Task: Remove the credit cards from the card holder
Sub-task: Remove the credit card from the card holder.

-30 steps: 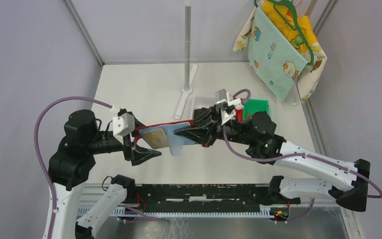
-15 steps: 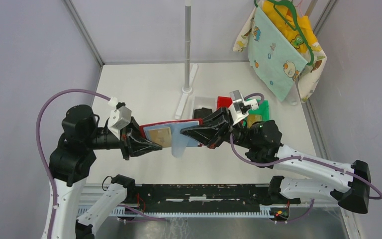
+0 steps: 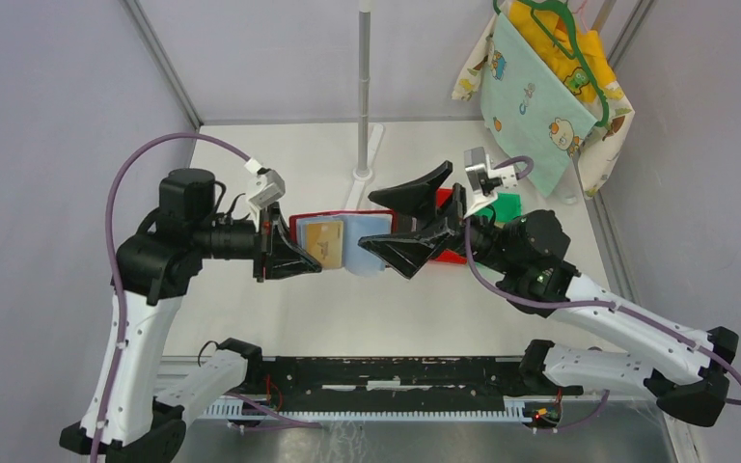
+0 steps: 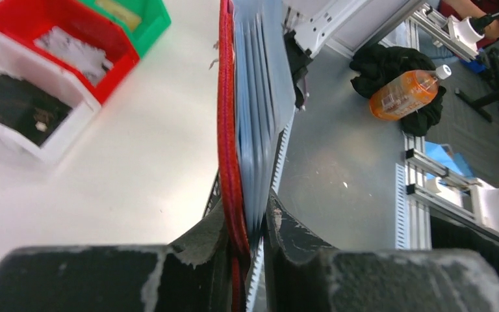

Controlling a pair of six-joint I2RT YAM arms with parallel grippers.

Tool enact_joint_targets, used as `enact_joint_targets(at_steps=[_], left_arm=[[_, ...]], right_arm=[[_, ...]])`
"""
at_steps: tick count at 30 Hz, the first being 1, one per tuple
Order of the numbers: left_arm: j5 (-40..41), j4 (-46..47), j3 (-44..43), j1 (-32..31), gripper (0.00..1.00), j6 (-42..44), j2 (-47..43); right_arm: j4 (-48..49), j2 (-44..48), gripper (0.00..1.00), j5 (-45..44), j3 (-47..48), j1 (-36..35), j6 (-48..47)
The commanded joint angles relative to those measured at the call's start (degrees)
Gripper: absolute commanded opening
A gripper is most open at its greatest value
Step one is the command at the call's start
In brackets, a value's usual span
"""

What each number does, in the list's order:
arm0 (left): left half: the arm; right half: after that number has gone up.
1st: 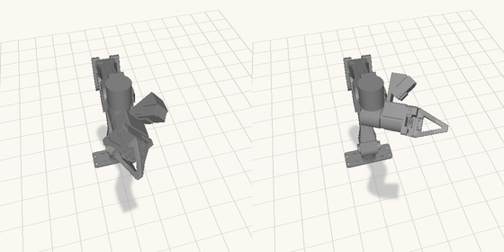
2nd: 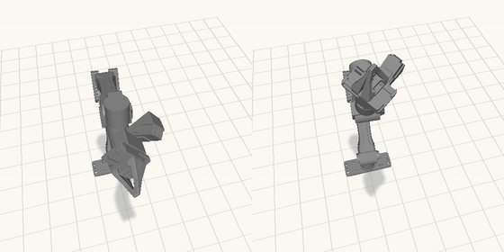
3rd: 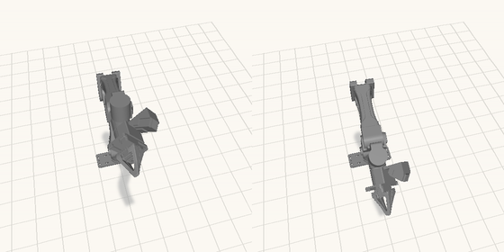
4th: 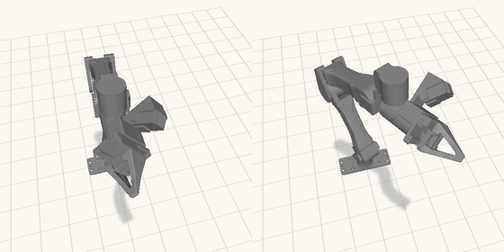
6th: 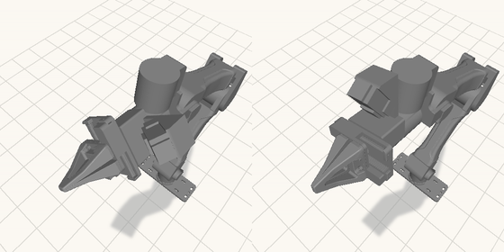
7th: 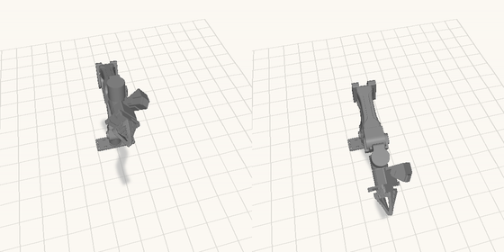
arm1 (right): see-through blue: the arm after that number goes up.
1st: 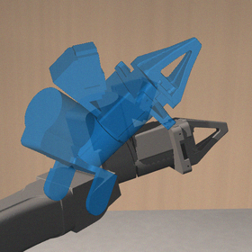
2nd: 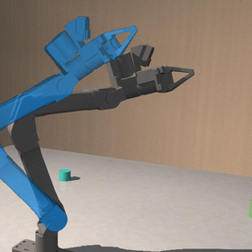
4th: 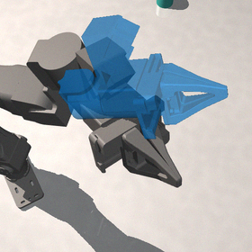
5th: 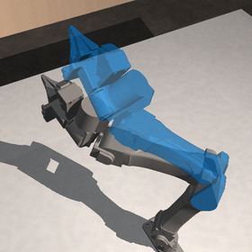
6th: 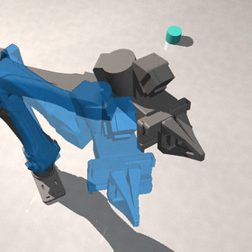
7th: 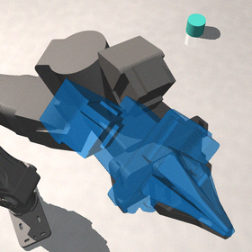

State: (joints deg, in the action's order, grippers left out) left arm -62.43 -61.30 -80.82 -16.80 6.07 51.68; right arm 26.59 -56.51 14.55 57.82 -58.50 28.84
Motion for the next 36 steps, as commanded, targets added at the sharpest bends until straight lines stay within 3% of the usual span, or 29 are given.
enact_joint_targets(at_steps=[1, 12, 16, 20, 24, 29, 34, 36], left_arm=[[2.42, -10.87, -5.40, 0.01, 0.02, 7.33, 4.77], [-0.41, -22.61, -9.31, -0.07, 0.02, 19.23, 7.15], [-0.57, -22.71, -8.63, -0.24, 0.02, 20.40, 7.06], [-0.22, -22.74, -8.31, -0.79, 0.02, 20.97, 8.16], [-0.51, -22.73, -8.35, -2.51, 0.02, 21.29, 9.56], [2.09, -22.78, -9.24, -5.76, 0.02, 21.13, 9.49], [4.15, -22.75, -9.60, -6.97, 0.02, 21.61, 8.08], [5.22, -22.73, -9.91, -7.18, 0.02, 21.78, 7.78]], right_arm=[[-7.68, -3.11, 0.98, 1.24, 3.26, -0.03, -2.79], [-13.63, -2.92, 0.98, -2.93, 2.11, 0.06, -11.25], [-16.72, -5.63, 0.98, 4.01, 6.99, 0.67, -16.56], [-17.89, -10.75, 0.98, 16.64, 13.82, 0.84, -17.37], [-21.81, -16.56, 0.86, 24.34, 19.62, 0.85, -17.84], [-26.43, -19.84, 0.75, 26.19, 22.47, 0.84, -20.02], [-26.33, -20.35, 0.48, 28.33, 22.70, 1.06, -19.66], [-26.25, -20.55, 0.29, 29.09, 22.90, 1.31, -18.76]])
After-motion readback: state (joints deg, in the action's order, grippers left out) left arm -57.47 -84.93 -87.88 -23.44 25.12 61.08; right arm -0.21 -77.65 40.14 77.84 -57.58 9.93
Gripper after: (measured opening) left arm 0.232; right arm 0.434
